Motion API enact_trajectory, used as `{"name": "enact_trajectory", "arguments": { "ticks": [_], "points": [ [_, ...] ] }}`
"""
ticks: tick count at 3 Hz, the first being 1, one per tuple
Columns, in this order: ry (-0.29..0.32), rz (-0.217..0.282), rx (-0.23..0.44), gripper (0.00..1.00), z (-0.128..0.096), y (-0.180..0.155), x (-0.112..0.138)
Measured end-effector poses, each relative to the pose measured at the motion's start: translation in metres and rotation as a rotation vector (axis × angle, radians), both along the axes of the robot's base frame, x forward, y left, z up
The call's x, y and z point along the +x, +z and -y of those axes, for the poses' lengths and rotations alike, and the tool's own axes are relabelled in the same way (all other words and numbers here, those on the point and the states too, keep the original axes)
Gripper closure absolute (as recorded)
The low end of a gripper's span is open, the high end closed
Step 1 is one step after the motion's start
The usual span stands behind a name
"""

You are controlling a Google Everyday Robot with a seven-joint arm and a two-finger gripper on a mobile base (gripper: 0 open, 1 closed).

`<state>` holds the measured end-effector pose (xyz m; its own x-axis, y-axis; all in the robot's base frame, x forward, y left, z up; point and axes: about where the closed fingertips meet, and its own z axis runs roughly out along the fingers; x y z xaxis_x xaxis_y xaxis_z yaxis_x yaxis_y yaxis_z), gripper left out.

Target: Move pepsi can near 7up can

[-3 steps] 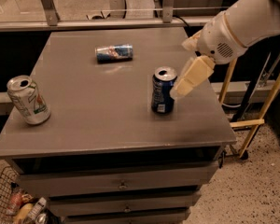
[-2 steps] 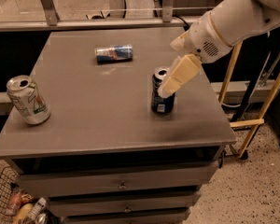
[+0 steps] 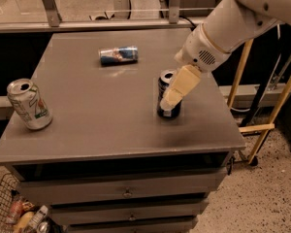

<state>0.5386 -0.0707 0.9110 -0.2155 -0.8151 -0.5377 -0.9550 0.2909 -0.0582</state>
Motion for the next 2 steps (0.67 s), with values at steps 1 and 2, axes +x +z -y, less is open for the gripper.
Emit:
{"name": "enact_trajectory", "arguments": {
  "ticks": [1, 2],
  "points": [
    [-0.012, -0.008, -0.019, 0.18, 0.0074, -0.0053, 0.0010],
    [0.002, -0.005, -0.026, 0.42, 0.0070, -0.0068, 0.0050]
  ]
}}
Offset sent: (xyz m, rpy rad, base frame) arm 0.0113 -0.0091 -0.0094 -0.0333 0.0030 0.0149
